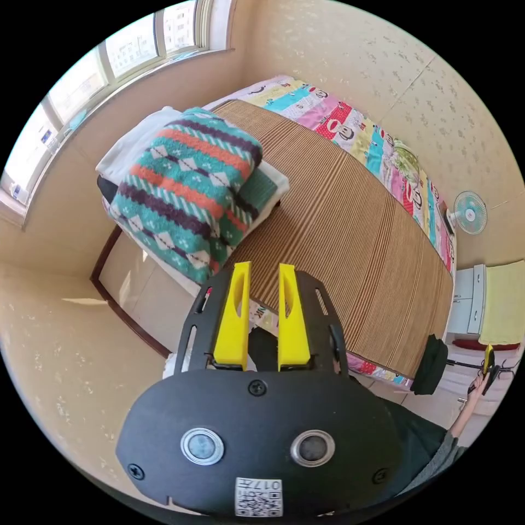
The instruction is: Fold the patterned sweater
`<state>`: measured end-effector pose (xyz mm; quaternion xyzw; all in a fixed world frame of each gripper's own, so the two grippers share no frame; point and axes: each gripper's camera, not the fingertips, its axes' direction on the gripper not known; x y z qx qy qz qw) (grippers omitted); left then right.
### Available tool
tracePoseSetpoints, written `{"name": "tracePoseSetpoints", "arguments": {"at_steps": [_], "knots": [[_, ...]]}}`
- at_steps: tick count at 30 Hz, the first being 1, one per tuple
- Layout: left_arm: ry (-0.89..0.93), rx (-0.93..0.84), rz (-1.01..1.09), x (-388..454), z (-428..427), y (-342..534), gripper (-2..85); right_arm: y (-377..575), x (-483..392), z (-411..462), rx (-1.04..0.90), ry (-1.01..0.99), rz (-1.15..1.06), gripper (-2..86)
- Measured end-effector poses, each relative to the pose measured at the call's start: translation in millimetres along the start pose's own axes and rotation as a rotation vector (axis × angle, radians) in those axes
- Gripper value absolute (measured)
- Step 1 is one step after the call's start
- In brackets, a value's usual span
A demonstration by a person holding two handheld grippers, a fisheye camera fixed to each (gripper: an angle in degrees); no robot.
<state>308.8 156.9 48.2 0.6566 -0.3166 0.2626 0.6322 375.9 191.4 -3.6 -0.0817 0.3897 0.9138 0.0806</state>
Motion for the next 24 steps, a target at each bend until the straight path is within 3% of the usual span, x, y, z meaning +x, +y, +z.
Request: {"name": "tracePoseSetpoints", "arguments": {"at_steps": [7, 9, 13, 15, 18, 21, 24], "knots": [[-0.006, 0.066, 0.135, -24, -29, -94, 15.0, 96, -25, 192, -0.090, -0.284, 0.136, 0.6], [-0.023, 0.032, 0.190, -18, -22, -112, 16.5, 119, -25, 209, -0.115, -0.307, 0.154, 0.5], [-0.037, -0.209, 0.229, -21, 39, -129, 17.5, 161, -11, 205, -0.147, -0.187, 0.208, 0.4], [-0.186, -0.166, 0.227, -25, 40, -119, 11.1, 176, -3, 189, -0.106, -0.161, 0.230, 0.3], [-0.177, -0.131, 0.242, -36, 29, -106, 9.7, 199, 9, 167, -0.045, -0.125, 0.243, 0.2], [0.061, -0.132, 0.125, -81, 5, -95, 5.9, 217, 23, 162, -0.034, -0.089, 0.237, 0.2], [0.499, -0.045, 0.090, -151, -37, -73, 5.0, 233, 42, 168, -0.024, -0.108, 0.214, 0.2]]}}
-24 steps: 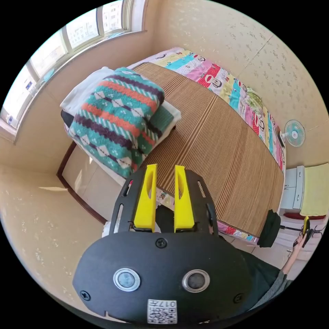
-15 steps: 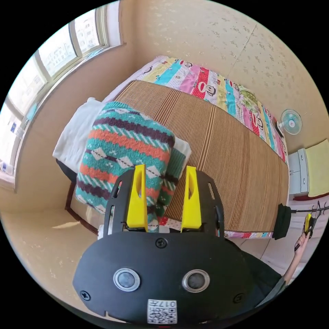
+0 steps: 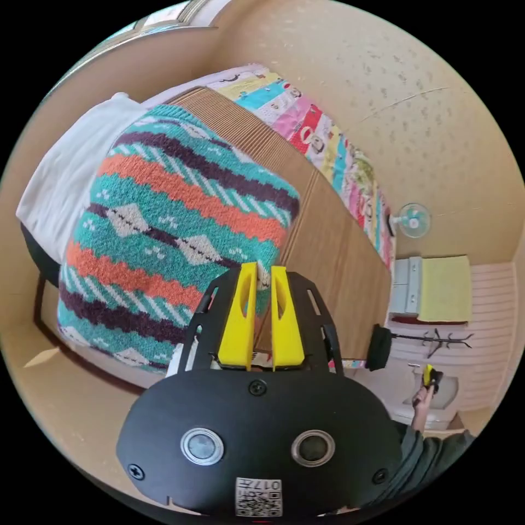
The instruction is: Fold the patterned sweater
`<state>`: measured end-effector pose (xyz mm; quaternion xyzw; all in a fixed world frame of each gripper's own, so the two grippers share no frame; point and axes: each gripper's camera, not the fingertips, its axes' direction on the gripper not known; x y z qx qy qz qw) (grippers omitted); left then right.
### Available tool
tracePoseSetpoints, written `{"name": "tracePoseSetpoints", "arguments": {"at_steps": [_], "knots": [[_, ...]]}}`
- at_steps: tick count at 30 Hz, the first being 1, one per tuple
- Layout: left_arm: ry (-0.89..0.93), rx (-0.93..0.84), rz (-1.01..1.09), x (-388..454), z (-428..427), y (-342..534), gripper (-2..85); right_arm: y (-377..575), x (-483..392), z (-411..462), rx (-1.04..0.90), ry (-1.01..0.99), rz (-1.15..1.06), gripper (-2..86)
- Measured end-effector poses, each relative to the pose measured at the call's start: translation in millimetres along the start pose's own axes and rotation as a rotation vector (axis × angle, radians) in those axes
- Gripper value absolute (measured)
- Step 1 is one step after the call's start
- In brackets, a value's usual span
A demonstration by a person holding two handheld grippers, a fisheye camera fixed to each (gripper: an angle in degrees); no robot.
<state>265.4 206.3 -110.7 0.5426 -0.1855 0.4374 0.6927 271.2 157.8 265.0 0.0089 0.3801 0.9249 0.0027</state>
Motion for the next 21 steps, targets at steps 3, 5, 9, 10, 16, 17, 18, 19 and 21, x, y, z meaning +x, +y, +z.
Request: {"name": "tracePoseSetpoints", "arguments": {"at_steps": [3, 5, 9, 10, 16, 17, 18, 19, 21], "knots": [[0.398, 0.255, 0.198, -17, -102, 50, 4.7, 7, 25, 11, -0.001, -0.079, -0.033, 0.3], [0.699, 0.460, 0.397, -22, -184, 92, 4.4, 7, 40, 19, -0.028, -0.121, -0.061, 0.4], [0.903, 0.628, 0.783, 30, -270, 141, 4.0, -10, 47, 34, -0.121, -0.170, -0.206, 0.9], [0.988, 0.644, 0.937, 55, -287, 155, 3.9, -15, 41, 36, -0.138, -0.193, -0.279, 1.2], [1.572, 0.580, 1.420, 183, -290, 201, 2.1, -21, 7, 54, -0.253, -0.234, -0.616, 5.7], [1.736, 0.522, 1.461, 207, -275, 208, 1.8, -19, 4, 57, -0.264, -0.234, -0.642, 6.7], [1.815, 0.488, 1.477, 219, -267, 212, 1.6, -14, 0, 64, -0.282, -0.240, -0.693, 8.5], [1.957, 0.417, 1.496, 244, -249, 222, 1.4, -8, -3, 69, -0.292, -0.251, -0.740, 10.2], [2.112, 0.287, 1.467, 282, -219, 239, 1.2, 0, -6, 76, -0.291, -0.269, -0.807, 12.2]]}}
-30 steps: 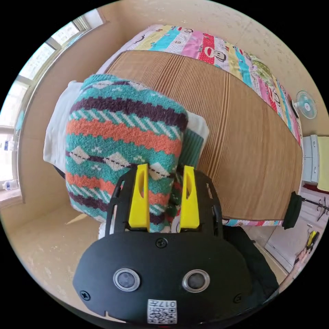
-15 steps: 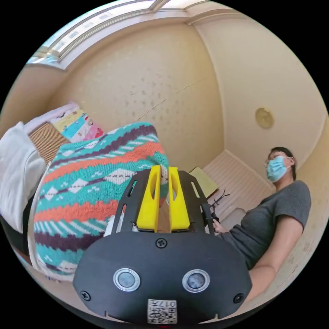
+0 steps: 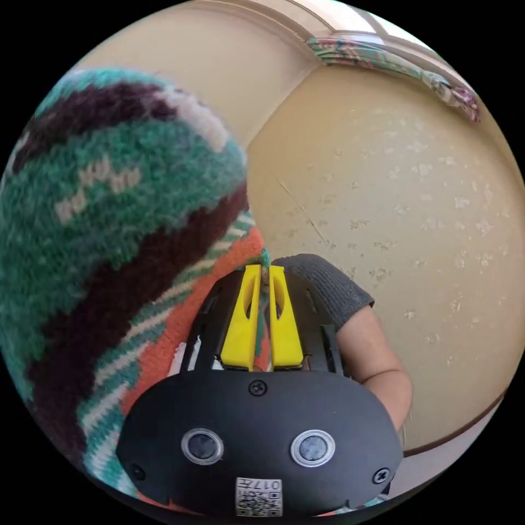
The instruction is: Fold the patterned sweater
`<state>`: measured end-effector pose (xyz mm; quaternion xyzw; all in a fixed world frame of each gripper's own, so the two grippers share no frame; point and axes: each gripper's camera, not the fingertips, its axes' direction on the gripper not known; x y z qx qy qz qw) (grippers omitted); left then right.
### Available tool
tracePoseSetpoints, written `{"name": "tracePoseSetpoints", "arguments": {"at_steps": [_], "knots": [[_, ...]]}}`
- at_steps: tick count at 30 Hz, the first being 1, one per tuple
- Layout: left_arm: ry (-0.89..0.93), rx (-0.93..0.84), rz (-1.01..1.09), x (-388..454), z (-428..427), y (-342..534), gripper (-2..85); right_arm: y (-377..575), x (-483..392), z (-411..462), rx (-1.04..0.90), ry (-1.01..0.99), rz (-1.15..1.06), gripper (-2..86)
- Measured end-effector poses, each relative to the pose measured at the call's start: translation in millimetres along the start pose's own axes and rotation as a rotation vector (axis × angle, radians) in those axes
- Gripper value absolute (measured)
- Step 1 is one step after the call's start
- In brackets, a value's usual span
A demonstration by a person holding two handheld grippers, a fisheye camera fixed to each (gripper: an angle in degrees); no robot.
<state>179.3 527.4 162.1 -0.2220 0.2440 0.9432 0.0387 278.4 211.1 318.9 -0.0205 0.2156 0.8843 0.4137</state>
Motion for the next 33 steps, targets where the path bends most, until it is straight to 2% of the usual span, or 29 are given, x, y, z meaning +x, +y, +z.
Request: {"name": "tracePoseSetpoints", "arguments": {"at_steps": [3, 5, 7, 9, 12, 14, 16, 18, 21, 25, 30, 32, 33], "knots": [[0.168, 0.109, -0.181, -55, 51, 68, 1.0, 7, 7, 16, 0.006, -0.004, -0.082, 15.9], [0.315, 0.240, -0.313, -88, 89, 130, 0.9, 12, 23, 25, 0.003, -0.012, -0.086, 20.3], [0.387, 0.320, -0.391, -104, 111, 169, 0.9, 26, 41, 38, 0.002, -0.056, -0.136, 25.8], [0.392, 0.356, -0.444, -112, 126, 198, 0.9, 38, 61, 55, -0.048, -0.094, -0.124, 27.1], [0.421, 0.317, -0.561, -129, 155, 228, 0.9, 61, 95, 91, -0.141, -0.245, -0.099, 27.8], [0.410, 0.245, -0.653, -143, 177, 249, 1.0, 76, 107, 114, -0.199, -0.365, -0.109, 25.0], [0.387, 0.203, -0.692, -149, 187, 261, 1.1, 98, 118, 138, -0.248, -0.400, -0.124, 13.9], [0.343, 0.139, -0.735, -153, 194, 270, 1.3, 113, 118, 139, -0.190, -0.444, -0.184, 5.7], [0.195, 0.021, -0.740, -148, 195, 271, 1.9, 126, 120, 124, -0.108, -0.218, -0.123, 2.9], [-0.217, -0.217, -0.739, -130, 186, 252, 2.8, 124, 84, 102, -0.015, 0.288, -0.122, 1.5], [-0.625, -0.607, -0.660, -111, 226, 239, 3.2, 113, 33, 112, 0.147, 0.737, -0.149, 1.8], [-0.867, -0.769, -0.729, -120, 246, 252, 3.9, 109, 13, 129, 0.184, 0.914, -0.201, 2.1], [-0.928, -0.780, -0.754, -122, 247, 256, 4.1, 106, 3, 142, 0.213, 1.021, -0.220, 2.3]]}}
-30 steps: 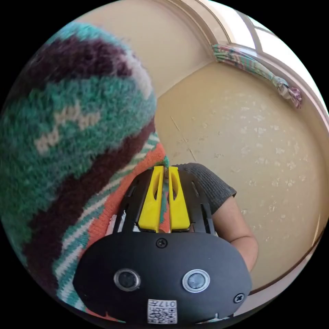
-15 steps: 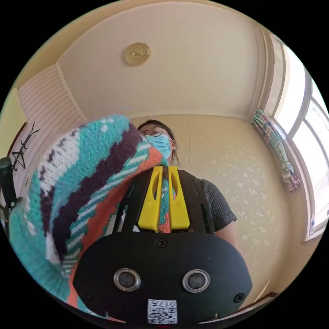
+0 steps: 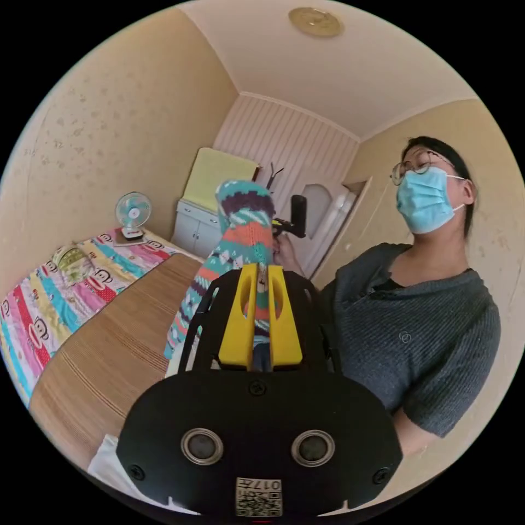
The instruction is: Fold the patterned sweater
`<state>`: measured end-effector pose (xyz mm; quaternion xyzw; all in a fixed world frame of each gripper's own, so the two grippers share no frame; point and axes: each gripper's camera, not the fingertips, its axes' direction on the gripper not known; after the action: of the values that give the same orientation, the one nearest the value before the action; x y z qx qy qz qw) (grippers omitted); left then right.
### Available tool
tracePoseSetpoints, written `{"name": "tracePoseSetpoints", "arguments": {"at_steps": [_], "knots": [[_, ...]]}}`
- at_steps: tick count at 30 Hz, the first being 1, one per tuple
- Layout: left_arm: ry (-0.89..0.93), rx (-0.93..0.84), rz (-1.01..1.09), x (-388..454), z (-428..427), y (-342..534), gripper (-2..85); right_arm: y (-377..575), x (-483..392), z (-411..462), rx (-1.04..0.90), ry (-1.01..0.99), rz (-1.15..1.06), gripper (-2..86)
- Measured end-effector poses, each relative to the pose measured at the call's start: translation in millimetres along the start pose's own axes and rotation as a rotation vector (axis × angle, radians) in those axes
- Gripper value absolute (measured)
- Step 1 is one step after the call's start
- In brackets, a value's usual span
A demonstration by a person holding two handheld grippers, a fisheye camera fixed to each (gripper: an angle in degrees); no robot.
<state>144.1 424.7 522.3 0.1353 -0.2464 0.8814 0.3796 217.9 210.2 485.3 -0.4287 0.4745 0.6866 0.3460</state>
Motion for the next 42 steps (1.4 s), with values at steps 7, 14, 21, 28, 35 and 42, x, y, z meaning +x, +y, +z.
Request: {"name": "tracePoseSetpoints", "arguments": {"at_steps": [7, 14, 21, 28, 35, 42], "knots": [[-0.095, 0.091, -0.123, 14, 99, 4, 17.0, -11, -52, 26, 0.090, 0.204, -0.038, 3.5], [-0.323, 0.131, -0.189, 39, 182, -25, 20.5, -14, -109, 50, 0.049, 0.378, -0.153, 4.1], [-0.604, 0.107, -0.207, 40, 210, -35, 8.6, 1, -100, 39, 0.011, 0.283, -0.062, 4.3], [-0.379, 0.479, -0.098, 42, 115, -24, 4.1, 30, -35, -20, 0.142, -0.318, -0.035, 4.7], [-0.420, 0.647, 0.178, 129, 41, -56, 3.9, 46, -33, -44, 0.139, -0.790, -0.230, 2.9], [-0.550, 0.801, 0.200, 169, -35, -58, 4.2, 103, -21, 42, -0.135, -0.889, 0.012, 13.3]]}}
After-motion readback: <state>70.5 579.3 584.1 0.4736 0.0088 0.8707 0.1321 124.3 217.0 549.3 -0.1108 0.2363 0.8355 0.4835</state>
